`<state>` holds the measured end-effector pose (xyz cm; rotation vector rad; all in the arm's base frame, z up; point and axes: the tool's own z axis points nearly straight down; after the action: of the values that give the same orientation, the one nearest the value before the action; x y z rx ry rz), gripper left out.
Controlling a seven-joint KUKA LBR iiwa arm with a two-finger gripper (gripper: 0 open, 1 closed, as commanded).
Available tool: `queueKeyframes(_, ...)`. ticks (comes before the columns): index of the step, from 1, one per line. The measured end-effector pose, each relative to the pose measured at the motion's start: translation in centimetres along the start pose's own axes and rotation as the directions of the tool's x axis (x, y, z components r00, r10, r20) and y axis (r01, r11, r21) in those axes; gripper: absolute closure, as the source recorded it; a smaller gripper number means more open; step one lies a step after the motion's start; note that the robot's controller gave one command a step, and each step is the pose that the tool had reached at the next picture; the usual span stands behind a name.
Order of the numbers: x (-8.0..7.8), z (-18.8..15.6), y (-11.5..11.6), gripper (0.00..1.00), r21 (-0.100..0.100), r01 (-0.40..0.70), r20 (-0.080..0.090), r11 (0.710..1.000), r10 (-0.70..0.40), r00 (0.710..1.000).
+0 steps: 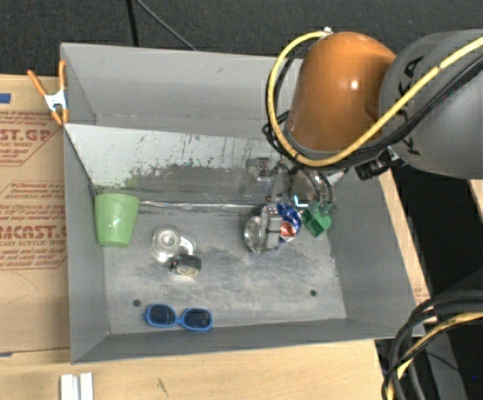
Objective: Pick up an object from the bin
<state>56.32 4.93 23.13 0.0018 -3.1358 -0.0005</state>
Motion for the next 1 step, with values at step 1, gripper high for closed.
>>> queueKeyframes(1,1.03,16.53,12.22,0.0,-0.002,0.067,0.006,0.998,-0.067,0.998)
